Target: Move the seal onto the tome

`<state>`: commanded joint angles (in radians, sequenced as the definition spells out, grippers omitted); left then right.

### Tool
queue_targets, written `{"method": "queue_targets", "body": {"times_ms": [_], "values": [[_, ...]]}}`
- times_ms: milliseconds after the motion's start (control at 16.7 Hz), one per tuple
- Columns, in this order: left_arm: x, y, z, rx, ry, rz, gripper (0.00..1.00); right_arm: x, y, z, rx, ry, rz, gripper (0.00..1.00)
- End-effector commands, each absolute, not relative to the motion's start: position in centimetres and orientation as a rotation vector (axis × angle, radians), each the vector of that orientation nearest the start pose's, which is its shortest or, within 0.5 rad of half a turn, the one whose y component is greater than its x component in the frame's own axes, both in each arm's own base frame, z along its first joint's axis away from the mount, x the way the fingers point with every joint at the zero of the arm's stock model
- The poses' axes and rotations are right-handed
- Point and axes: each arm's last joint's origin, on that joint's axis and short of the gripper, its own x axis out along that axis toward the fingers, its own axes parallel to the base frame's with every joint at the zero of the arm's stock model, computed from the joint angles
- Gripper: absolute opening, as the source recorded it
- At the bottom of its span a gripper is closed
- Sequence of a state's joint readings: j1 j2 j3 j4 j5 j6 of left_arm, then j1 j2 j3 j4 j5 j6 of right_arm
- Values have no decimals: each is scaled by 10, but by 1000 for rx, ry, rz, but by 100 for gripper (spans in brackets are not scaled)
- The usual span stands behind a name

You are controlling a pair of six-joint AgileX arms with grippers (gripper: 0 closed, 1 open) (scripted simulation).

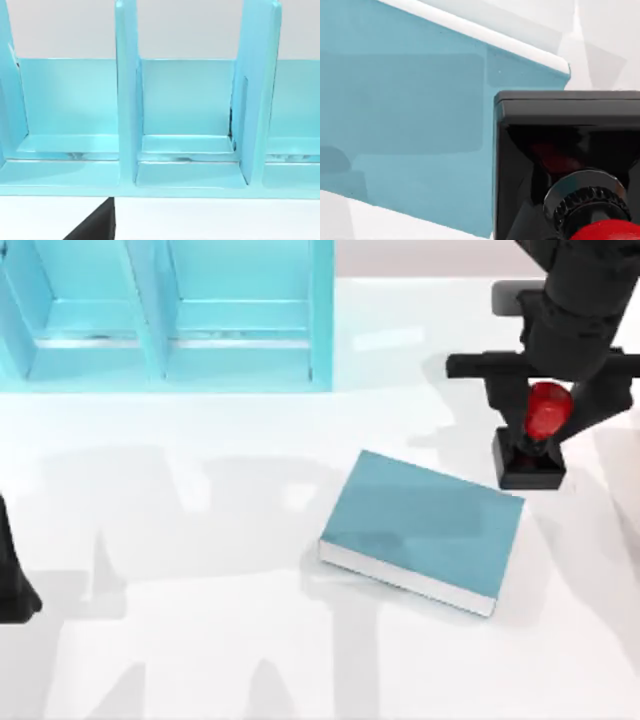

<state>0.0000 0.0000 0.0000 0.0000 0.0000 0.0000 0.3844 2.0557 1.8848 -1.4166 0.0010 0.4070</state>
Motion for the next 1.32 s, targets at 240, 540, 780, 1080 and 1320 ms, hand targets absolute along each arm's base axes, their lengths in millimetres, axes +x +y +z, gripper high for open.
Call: {"method": "queue_targets", "body": {"times_ms": [240, 540, 780, 1080, 1320], "values": [[106, -1, 160, 0, 0, 0, 100, 355, 224, 226, 10, 1572, -15, 0], [106, -1, 160, 0, 0, 0, 100, 353, 232, 222, 15, 1572, -16, 0], [106, -1, 160, 0, 0, 0, 100, 353, 233, 226, 12, 1569, -14, 0], [106, -1, 160, 0, 0, 0, 100, 353, 233, 227, 11, 1568, -13, 8], [106, -1, 160, 0, 0, 0, 100, 353, 233, 227, 11, 1568, -13, 38]]}}
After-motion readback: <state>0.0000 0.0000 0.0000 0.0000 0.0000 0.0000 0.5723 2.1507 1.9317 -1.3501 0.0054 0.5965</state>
